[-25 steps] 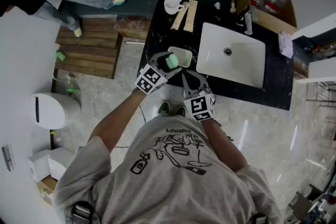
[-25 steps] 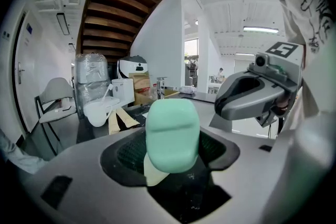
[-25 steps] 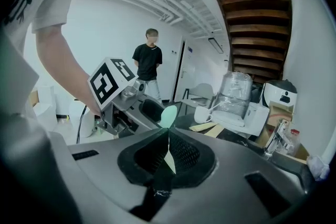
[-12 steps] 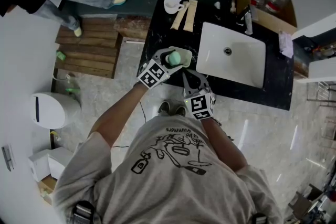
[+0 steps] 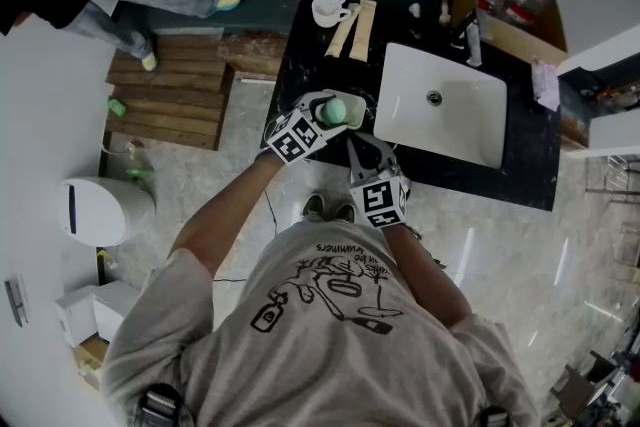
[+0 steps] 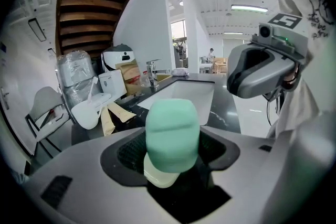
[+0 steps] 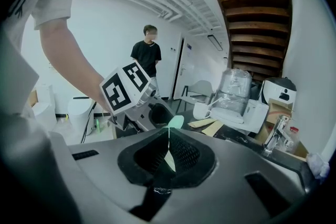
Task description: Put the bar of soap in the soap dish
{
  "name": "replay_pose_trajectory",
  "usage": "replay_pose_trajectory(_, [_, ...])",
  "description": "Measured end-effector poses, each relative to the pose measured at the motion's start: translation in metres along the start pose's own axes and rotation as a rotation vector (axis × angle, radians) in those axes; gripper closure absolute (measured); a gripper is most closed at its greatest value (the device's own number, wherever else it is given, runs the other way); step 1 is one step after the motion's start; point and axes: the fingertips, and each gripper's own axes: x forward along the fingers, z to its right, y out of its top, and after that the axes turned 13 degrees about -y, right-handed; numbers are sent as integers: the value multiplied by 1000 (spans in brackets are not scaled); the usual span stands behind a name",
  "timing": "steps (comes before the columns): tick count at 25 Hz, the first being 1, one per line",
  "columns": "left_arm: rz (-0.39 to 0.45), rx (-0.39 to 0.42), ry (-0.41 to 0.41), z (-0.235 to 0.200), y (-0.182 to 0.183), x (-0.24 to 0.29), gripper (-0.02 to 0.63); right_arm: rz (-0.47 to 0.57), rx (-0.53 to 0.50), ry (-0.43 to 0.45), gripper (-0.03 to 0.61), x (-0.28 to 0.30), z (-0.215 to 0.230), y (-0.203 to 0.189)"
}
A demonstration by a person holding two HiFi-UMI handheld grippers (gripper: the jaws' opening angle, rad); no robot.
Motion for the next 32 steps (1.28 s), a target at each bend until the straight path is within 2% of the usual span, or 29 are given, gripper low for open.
replay_pose_trajectory(22, [-139,51,-60,-7,-13,21,334,-7,17,-6,555,3,2,-9])
replay_pose_trajectory(32, [-208,88,-84,-6,-15,28,334,-39,-14,-12,555,6,6,-20])
